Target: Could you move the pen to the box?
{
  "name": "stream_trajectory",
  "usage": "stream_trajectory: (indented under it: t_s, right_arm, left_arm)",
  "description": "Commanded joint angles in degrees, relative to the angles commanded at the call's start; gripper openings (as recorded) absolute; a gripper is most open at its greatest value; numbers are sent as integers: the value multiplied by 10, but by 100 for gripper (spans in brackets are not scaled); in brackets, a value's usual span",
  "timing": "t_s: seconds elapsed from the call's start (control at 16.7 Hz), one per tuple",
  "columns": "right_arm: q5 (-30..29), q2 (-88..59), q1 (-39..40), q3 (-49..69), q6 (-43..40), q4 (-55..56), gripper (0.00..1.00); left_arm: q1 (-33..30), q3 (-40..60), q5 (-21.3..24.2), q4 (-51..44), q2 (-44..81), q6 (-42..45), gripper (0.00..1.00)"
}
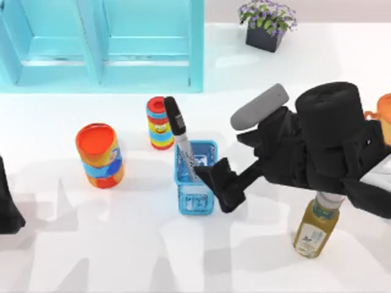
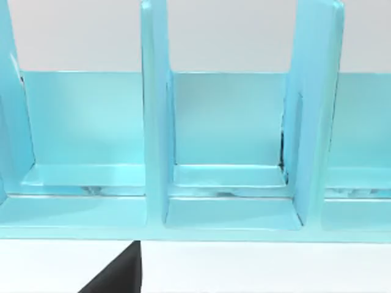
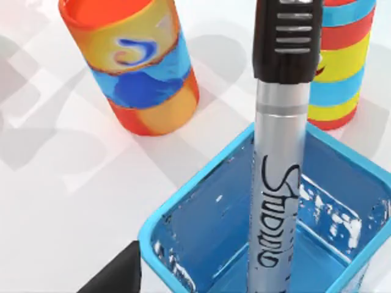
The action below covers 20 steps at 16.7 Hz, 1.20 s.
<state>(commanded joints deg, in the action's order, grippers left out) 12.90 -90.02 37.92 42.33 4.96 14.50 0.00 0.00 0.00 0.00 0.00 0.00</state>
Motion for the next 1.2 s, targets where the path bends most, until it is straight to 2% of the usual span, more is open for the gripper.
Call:
stream_trajectory:
  t_s: [0.48,0.84,1.2]
  right_arm:
    - [-26,-203,29,120,17,81,100]
    - [-30,-233,34,140,20,95,100]
    - [-30,-233,34,140,20,95,55]
  left_arm:
    - [0,0,0,0,0,0,100]
    - [0,0,0,0,0,0,100]
    - [0,0,0,0,0,0,100]
